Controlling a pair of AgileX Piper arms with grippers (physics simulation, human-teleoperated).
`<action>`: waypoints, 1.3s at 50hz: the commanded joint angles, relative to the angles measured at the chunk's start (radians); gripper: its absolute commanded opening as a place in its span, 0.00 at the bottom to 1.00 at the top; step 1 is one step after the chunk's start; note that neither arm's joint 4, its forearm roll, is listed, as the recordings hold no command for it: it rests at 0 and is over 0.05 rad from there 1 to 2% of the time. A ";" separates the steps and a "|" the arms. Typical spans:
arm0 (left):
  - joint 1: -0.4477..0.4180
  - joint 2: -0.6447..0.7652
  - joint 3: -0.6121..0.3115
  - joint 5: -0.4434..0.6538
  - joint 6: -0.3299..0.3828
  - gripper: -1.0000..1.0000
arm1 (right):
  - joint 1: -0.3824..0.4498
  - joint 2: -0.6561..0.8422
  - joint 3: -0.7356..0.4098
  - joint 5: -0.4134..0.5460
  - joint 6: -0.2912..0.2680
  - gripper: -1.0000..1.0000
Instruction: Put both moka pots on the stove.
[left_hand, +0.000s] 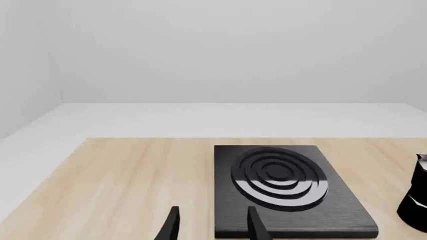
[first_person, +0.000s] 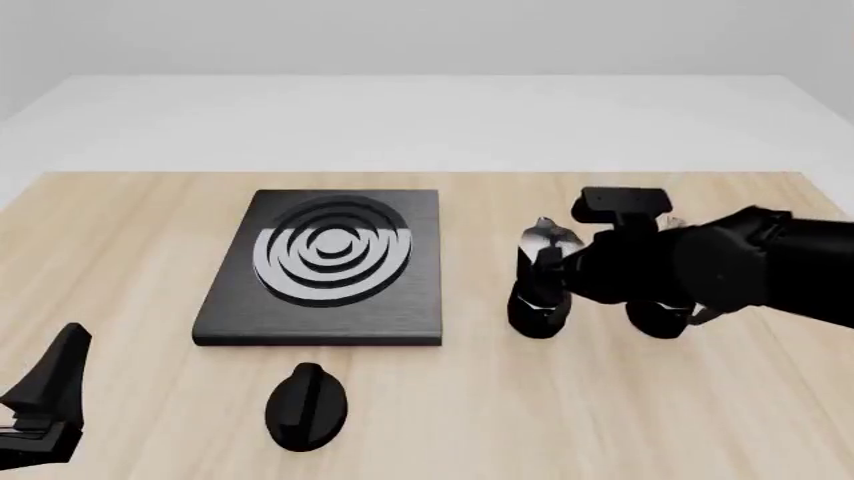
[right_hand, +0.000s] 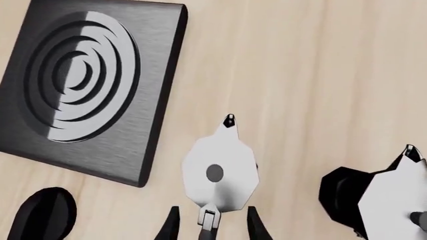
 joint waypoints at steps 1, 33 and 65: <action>0.000 0.000 0.000 0.000 0.000 1.00 | 0.006 0.011 0.017 -0.021 0.020 1.00; 0.000 0.000 0.000 0.000 0.000 1.00 | -0.024 -0.054 0.023 -0.054 -0.149 0.00; 0.000 0.000 0.000 0.000 0.000 1.00 | 0.050 -0.067 -0.142 -0.039 -0.239 0.00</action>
